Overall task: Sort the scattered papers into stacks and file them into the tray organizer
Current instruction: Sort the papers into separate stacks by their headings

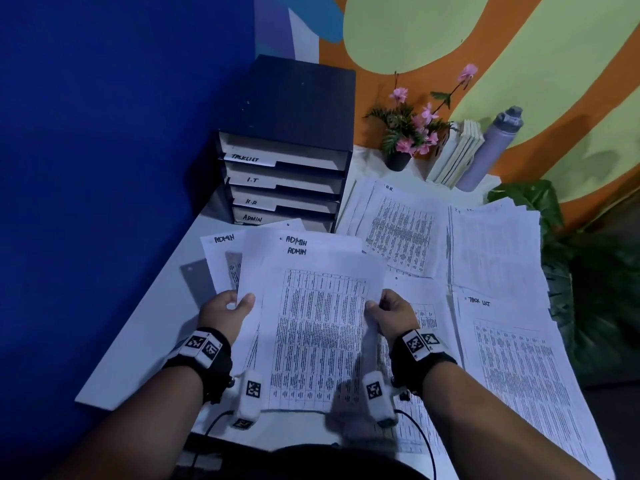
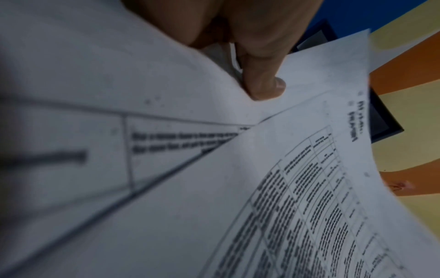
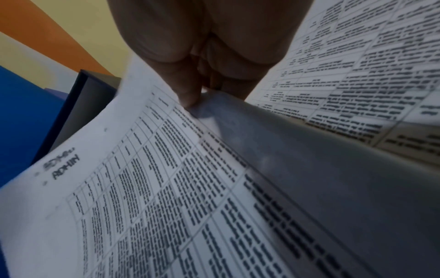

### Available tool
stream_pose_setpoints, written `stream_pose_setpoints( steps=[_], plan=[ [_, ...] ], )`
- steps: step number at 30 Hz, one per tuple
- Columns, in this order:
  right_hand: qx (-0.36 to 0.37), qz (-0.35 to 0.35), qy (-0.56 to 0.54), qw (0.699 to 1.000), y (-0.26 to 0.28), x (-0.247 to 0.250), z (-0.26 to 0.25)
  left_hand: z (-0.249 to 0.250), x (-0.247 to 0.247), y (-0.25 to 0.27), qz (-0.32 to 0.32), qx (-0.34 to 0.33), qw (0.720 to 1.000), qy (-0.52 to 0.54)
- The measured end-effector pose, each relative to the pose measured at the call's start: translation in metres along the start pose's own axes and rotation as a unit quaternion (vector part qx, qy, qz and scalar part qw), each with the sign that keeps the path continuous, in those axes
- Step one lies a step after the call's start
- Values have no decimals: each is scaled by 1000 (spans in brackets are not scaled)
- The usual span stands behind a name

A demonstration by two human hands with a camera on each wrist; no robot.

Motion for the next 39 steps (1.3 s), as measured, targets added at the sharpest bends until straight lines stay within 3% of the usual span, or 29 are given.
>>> stream_pose_setpoints(
  steps=[11,23,32,39],
  plan=[
    [-2,13,-91,996,-1,15,6,4,0,1,1,-5,1000,1],
    [54,31,-81,995,6,19,-12,13,-6,3,0,-13,999,36],
    [-20,30,-48,998,-4,17,6,22,-29,6,-108,-99,989,-18],
    [-51,-15,-69,996,-9,1,25,37,-40,16,-155,-57,985,50]
  ],
)
Point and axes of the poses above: each hand's wrist, its own y-axis away from the middle knuckle, its own x-axis out of the back of the hand, z = x × y, the point moved 9 cm from there along -y, towards the middle knuckle
